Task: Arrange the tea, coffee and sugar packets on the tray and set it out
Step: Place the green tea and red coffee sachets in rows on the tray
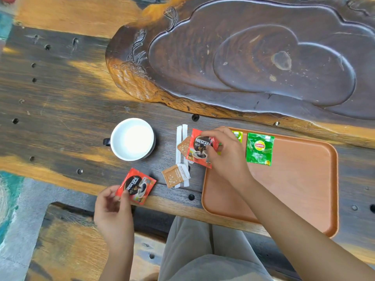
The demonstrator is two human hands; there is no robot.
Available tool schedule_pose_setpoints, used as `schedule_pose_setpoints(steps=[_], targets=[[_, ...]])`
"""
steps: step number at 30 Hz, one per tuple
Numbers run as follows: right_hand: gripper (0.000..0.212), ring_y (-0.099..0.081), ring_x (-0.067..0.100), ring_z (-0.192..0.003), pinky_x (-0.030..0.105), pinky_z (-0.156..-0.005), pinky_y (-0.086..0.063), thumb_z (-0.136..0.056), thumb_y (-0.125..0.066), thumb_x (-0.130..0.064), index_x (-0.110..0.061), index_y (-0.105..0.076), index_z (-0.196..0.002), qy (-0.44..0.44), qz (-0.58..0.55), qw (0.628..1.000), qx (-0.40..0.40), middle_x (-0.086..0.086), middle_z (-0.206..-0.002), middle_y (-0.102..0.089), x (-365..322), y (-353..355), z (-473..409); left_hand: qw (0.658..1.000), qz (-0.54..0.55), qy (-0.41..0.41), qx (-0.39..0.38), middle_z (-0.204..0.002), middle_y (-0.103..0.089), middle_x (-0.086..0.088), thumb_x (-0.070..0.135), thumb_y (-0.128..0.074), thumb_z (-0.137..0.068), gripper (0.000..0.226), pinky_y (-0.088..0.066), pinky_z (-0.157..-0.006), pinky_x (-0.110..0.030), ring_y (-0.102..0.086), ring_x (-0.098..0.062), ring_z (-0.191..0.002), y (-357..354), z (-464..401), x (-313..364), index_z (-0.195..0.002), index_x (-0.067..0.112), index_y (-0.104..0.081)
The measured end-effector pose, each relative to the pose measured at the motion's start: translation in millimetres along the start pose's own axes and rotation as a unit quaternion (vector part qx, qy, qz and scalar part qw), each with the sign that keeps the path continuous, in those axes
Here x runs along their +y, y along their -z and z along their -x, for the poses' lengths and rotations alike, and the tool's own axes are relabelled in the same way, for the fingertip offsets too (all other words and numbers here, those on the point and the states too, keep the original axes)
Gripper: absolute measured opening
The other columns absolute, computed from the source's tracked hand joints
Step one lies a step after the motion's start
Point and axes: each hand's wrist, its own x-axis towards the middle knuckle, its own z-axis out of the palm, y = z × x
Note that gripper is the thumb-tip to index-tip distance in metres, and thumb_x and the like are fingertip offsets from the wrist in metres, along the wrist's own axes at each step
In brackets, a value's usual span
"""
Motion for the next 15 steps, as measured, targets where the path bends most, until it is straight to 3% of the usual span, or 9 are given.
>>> schedule_pose_setpoints(steps=[3,6,9,12,15], targets=[[0.037,-0.049,0.001,-0.082,0.015,-0.074,-0.041,-0.076,-0.06,0.01,-0.017,-0.069,-0.1,-0.039,-0.002,0.999,0.006,-0.002,-0.095,-0.056,12,20,14,0.996,0.013,-0.019,-0.089,-0.073,-0.066,0.015,-0.007,-0.06,-0.082,0.039,-0.048,-0.064,-0.009,-0.059,0.002,-0.067,-9,12,13,-0.083,0.032,-0.062],[0.039,-0.052,-0.007,-0.087,0.009,-0.074,-0.042,-0.075,-0.062,0.012,-0.019,-0.069,-0.098,-0.059,-0.007,0.998,0.022,-0.004,-0.095,-0.059,28,43,37,0.974,-0.01,-0.034,-0.225,-0.073,-0.067,0.008,-0.007,-0.061,-0.08,0.038,-0.049,-0.061,-0.012,-0.061,0.001,-0.065,-40,25,34,-0.085,0.03,-0.064],[0.044,-0.054,-0.001,-0.089,0.013,-0.076,-0.044,-0.074,-0.062,0.014,-0.022,-0.068,-0.098,-0.085,0.007,0.996,0.028,-0.01,-0.092,-0.057,45,64,61,0.937,-0.062,-0.053,-0.341,-0.075,-0.069,0.01,0.001,-0.063,-0.08,0.032,-0.05,-0.062,-0.014,-0.062,-0.001,-0.067,-79,42,50,-0.084,0.033,-0.065],[0.044,-0.055,-0.006,-0.086,0.001,-0.073,-0.038,-0.072,-0.059,0.017,-0.019,-0.069,-0.096,-0.099,0.027,0.995,0.019,-0.004,-0.092,-0.059,60,78,79,0.911,-0.084,-0.074,-0.397,-0.078,-0.067,0.014,0.004,-0.063,-0.08,0.029,-0.05,-0.065,-0.014,-0.061,-0.002,-0.071,-110,58,53,-0.087,0.032,-0.065],[0.043,-0.054,-0.004,-0.087,-0.002,-0.077,-0.035,-0.071,-0.059,0.018,-0.016,-0.069,-0.095,-0.101,0.05,0.993,0.015,-0.002,-0.092,-0.059,72,82,91,0.894,-0.143,-0.143,-0.401,-0.076,-0.064,0.007,0.003,-0.063,-0.08,0.028,-0.048,-0.065,-0.017,-0.058,-0.006,-0.072,-126,66,46,-0.098,0.024,-0.066]])
